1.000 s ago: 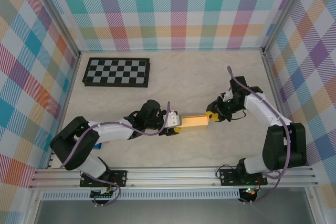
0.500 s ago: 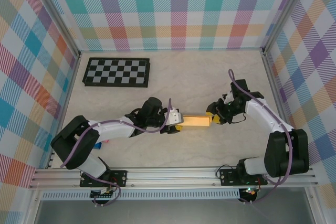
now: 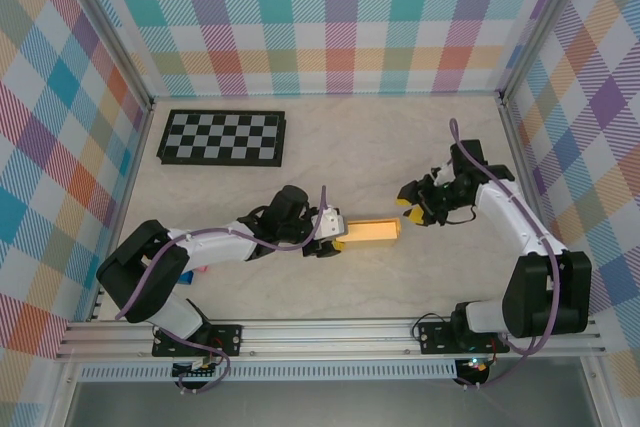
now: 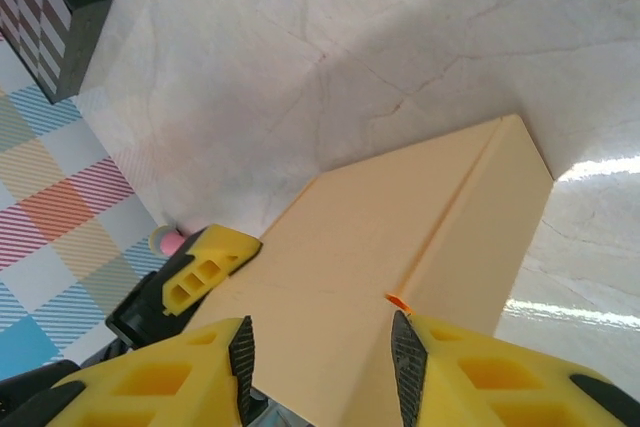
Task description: Fold the paper box
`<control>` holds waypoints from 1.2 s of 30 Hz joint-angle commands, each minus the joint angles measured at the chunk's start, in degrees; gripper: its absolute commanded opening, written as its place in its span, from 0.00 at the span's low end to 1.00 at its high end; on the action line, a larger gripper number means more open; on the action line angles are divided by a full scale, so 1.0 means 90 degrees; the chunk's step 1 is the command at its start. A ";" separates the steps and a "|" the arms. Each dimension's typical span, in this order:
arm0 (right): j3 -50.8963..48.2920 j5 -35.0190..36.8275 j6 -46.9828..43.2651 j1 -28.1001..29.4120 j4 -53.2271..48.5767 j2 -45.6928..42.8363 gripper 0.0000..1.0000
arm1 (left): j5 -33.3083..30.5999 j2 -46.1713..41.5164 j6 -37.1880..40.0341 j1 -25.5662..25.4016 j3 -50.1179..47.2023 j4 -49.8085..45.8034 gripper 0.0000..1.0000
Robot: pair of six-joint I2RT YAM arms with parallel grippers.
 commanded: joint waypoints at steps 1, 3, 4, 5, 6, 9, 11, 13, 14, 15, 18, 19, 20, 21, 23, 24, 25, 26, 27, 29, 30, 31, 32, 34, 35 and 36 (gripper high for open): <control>-0.0171 -0.0234 0.0054 0.0106 -0.0119 -0.0141 0.44 | 0.0142 0.0021 -0.0147 0.0083 0.0110 0.0015 0.55; -0.0164 -0.0242 0.0059 0.0163 -0.0128 -0.0186 0.44 | 0.0129 0.0031 -0.0188 0.0092 0.0135 0.0015 0.55; -0.0161 -0.0237 0.0064 0.0168 -0.0145 -0.0207 0.44 | 0.0147 0.0036 -0.0189 0.0105 0.0139 0.0015 0.55; -0.0152 -0.0251 0.0057 0.0177 -0.0150 -0.0226 0.44 | 0.0151 0.0045 -0.0202 0.0108 0.0139 0.0015 0.55; -0.0152 -0.0242 0.0066 0.0188 -0.0146 -0.0241 0.45 | 0.0130 0.0055 -0.0208 0.0103 0.0159 -0.0020 0.55; -0.0231 -0.0270 0.0159 0.0257 -0.0028 -0.0269 0.45 | 0.0119 0.0089 -0.0215 0.0114 0.0216 -0.0083 0.55; -0.0287 -0.0301 0.0234 0.0337 0.0089 -0.0252 0.45 | 0.0114 0.0098 -0.0230 0.0118 0.0229 -0.0087 0.55; -0.0317 -0.0292 0.0271 0.0398 0.0145 -0.0230 0.45 | 0.0119 0.0119 -0.0245 0.0117 0.0278 -0.0129 0.55; -0.0318 -0.0291 0.0286 0.0418 0.0166 -0.0221 0.45 | 0.0119 0.0134 -0.0242 0.0113 0.0289 -0.0150 0.55; -0.0318 -0.0281 0.0298 0.0434 0.0165 -0.0224 0.45 | 0.0115 0.0146 -0.0244 0.0119 0.0308 -0.0170 0.55; -0.0318 -0.0272 0.0301 0.0445 0.0165 -0.0229 0.44 | 0.0094 0.0187 -0.0230 0.0113 0.0358 -0.0238 0.55; -0.0327 -0.0272 0.0300 0.0453 0.0178 -0.0226 0.43 | 0.0091 0.0204 -0.0243 0.0114 0.0372 -0.0248 0.55; -0.0344 -0.0271 0.0296 0.0460 0.0186 -0.0223 0.43 | 0.0096 0.0212 -0.0245 0.0117 0.0369 -0.0244 0.55; -0.0364 -0.0255 0.0277 0.0463 0.0184 -0.0208 0.43 | 0.0099 0.0216 -0.0242 0.0113 0.0366 -0.0234 0.55; -0.0409 -0.0206 0.0226 0.0459 0.0198 -0.0157 0.40 | 0.0099 0.0238 -0.0250 0.0113 0.0388 -0.0227 0.55; -0.0438 -0.0182 0.0199 0.0456 0.0201 -0.0132 0.40 | 0.0099 0.0246 -0.0259 0.0117 0.0385 -0.0230 0.55; -0.0467 -0.0129 0.0169 0.0461 0.0205 -0.0106 0.39 | 0.0090 0.0255 -0.0261 0.0114 0.0394 -0.0229 0.55; -0.0490 -0.0061 0.0132 0.0468 0.0198 -0.0086 0.38 | 0.0080 0.0264 -0.0271 0.0117 0.0409 -0.0248 0.55; -0.0502 -0.0005 0.0084 0.0463 0.0176 -0.0076 0.38 | 0.0073 0.0274 -0.0279 0.0120 0.0413 -0.0258 0.55; -0.0532 0.0113 0.0013 0.0461 0.0149 -0.0056 0.37 | 0.0070 0.0289 -0.0327 0.0135 0.0422 -0.0249 0.55; -0.0556 0.0138 0.0003 0.0461 0.0169 -0.0056 0.37 | 0.0070 0.0295 -0.0362 0.0142 0.0428 -0.0249 0.55; -0.0595 0.0144 0.0007 0.0461 0.0222 -0.0058 0.36 | 0.0079 0.0309 -0.0407 0.0163 0.0449 -0.0240 0.55; -0.0638 0.0139 0.0021 0.0461 0.0270 -0.0066 0.36 | 0.0098 0.0330 -0.0484 0.0181 0.0466 -0.0238 0.55; -0.0728 0.0121 0.0056 0.0461 0.0432 -0.0094 0.35 | 0.0153 0.0361 -0.0580 0.0228 0.0526 -0.0270 0.55; -0.0770 0.0141 0.0089 0.0463 0.0508 -0.0119 0.35 | 0.0170 0.0368 -0.0606 0.0240 0.0530 -0.0266 0.56; -0.0797 0.0165 0.0104 0.0466 0.0552 -0.0133 0.35 | 0.0177 0.0363 -0.0634 0.0250 0.0530 -0.0254 0.56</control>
